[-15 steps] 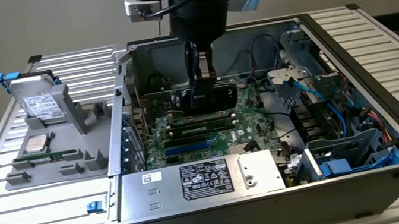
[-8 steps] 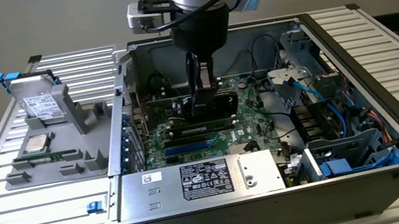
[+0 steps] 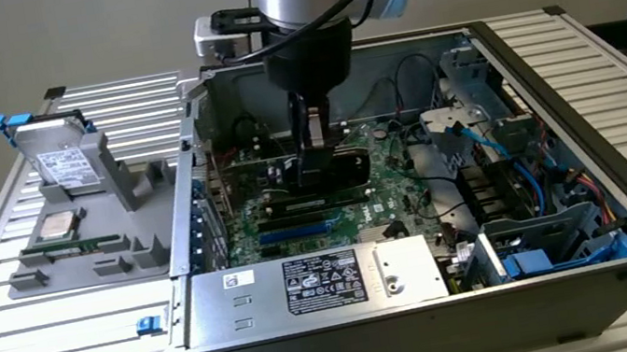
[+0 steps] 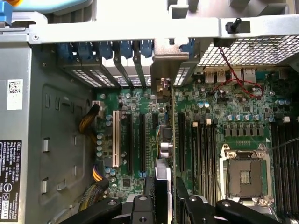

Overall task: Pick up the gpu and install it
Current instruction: 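Insert the gpu into the slot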

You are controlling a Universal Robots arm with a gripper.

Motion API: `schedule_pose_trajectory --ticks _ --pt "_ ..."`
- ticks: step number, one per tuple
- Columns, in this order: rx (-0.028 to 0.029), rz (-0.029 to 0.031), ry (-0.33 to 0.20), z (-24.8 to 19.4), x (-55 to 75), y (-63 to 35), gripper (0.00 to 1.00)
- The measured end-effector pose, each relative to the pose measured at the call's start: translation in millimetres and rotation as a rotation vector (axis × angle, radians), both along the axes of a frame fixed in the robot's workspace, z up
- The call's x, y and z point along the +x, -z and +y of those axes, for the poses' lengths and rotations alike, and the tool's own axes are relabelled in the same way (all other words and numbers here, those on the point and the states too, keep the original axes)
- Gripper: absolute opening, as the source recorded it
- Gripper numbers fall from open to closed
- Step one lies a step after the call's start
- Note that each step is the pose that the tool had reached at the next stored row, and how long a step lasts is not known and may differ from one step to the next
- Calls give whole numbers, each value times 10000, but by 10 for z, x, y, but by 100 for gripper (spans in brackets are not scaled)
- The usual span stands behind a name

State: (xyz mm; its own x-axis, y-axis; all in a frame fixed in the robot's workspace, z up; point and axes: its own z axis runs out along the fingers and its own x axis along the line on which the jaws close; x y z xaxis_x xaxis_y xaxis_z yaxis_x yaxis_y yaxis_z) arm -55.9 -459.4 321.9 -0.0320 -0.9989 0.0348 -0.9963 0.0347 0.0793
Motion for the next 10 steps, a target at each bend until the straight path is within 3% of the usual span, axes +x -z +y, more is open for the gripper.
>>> schedule_pose_trajectory --ticks 3,10 --pt "-6 -119 -1 1 -65 31 28" --pt "-82 -131 -1 2 -70 100 28"
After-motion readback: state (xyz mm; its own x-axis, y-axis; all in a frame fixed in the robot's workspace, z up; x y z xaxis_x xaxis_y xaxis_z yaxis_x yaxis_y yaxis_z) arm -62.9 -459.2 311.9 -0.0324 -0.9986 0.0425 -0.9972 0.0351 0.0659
